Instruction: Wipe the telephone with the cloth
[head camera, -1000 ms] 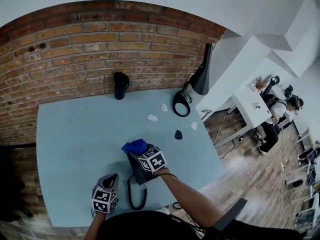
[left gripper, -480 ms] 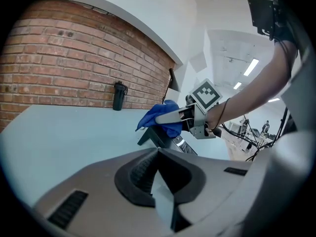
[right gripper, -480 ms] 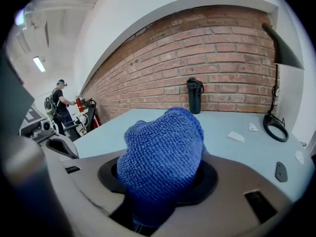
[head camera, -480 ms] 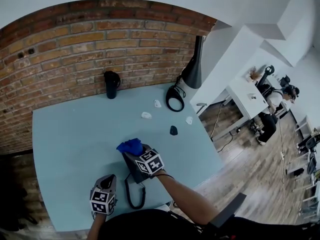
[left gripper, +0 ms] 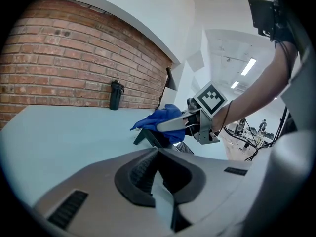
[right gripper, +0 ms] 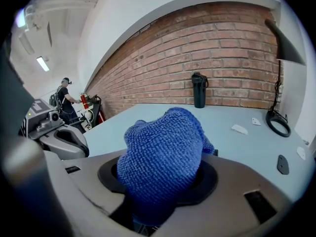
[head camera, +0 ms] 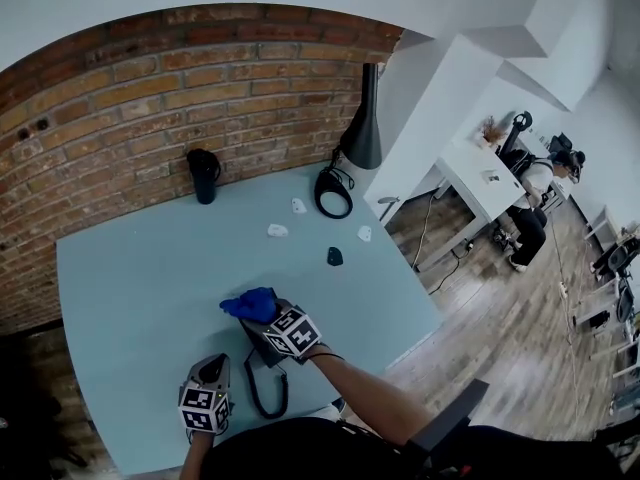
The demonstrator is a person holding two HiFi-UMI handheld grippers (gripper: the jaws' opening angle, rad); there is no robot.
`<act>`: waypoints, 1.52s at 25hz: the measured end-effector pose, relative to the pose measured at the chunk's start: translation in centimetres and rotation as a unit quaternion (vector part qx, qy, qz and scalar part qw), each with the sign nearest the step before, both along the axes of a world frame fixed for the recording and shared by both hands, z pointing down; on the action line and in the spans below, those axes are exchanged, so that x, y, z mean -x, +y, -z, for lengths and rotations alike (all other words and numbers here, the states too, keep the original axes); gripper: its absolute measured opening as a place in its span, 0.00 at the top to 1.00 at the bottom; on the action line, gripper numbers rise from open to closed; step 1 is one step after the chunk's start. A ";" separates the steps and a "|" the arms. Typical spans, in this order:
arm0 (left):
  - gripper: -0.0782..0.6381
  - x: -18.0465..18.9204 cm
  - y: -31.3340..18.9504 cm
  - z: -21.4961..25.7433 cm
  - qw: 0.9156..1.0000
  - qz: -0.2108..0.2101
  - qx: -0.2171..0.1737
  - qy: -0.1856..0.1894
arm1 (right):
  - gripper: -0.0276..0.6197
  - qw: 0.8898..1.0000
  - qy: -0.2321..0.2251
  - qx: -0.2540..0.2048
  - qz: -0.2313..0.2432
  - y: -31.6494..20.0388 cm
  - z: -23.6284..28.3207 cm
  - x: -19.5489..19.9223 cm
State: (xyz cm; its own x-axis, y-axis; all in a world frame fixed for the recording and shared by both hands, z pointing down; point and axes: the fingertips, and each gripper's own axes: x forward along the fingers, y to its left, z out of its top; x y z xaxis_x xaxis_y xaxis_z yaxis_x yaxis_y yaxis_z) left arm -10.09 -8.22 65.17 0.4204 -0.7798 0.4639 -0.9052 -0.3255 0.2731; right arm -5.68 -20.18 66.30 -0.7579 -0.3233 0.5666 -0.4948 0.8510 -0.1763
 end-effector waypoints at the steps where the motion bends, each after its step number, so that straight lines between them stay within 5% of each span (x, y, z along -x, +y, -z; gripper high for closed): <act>1: 0.88 -0.1 0.0 0.0 1.000 -0.002 -0.001 -0.001 | 0.63 1.000 0.002 0.003 0.000 0.1 0.0 0.0; 38: 0.88 -1.7 0.8 0.2 0.999 -0.030 -0.006 -0.014 | 0.63 0.999 0.021 0.041 -0.016 6.9 -3.9 -4.5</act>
State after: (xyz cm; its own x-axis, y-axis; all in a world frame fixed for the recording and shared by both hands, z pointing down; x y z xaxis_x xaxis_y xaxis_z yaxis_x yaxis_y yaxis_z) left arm -8.38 -7.43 65.00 0.4536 -0.7593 0.4665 -0.8912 -0.3827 0.2437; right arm -1.14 -13.32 70.20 -0.7235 -0.2971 0.6231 -0.5293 0.8182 -0.2243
